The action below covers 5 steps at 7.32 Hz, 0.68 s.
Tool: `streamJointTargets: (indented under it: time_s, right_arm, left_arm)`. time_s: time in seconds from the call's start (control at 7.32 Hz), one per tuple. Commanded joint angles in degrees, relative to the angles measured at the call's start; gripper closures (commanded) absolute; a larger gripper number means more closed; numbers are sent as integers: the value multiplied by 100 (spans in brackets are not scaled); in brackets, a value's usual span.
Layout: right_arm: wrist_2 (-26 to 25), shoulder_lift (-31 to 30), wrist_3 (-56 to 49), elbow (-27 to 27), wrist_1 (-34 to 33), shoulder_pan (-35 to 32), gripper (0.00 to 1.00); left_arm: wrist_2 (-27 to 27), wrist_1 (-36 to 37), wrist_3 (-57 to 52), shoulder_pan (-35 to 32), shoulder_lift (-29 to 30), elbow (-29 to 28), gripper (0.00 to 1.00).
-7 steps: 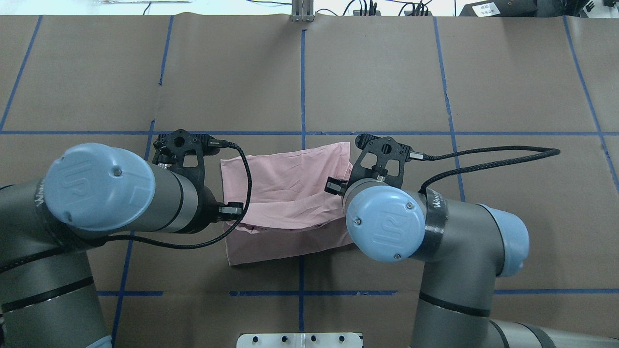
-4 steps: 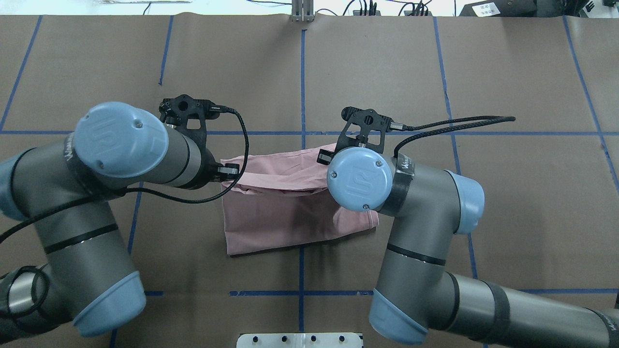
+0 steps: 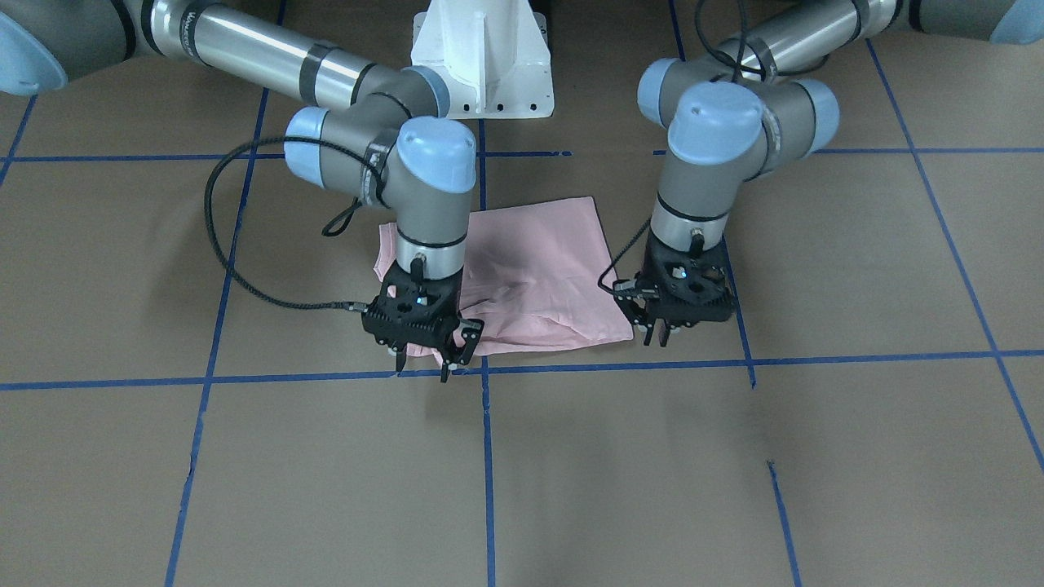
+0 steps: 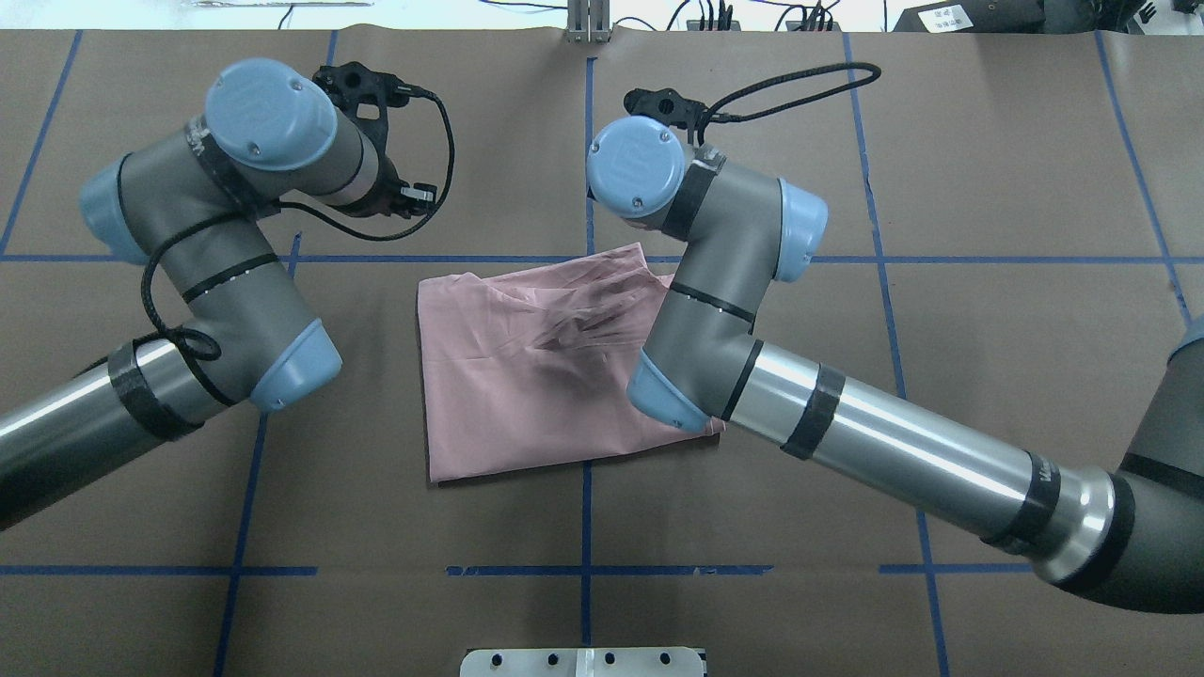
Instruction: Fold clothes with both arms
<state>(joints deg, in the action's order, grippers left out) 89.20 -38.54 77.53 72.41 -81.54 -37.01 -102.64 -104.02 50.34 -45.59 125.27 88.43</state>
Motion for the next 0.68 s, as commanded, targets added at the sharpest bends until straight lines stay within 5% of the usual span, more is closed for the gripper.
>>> streamJointTargets:
  time_s: [0.0, 0.27, 0.55]
  right_arm:
    - [806, 102, -834, -316, 226, -560, 0]
    - [1429, -12, -1098, -141, 182, -780, 0]
    - [2045, -1061, -2104, 970, 43, -1288, 0]
  left_arm:
    - [-535, -267, -970, -538, 33, -327, 0]
    - [-678, -232, -1035, -548, -89, 14, 0]
    - [-871, -145, -1855, -844, -615, 725, 0]
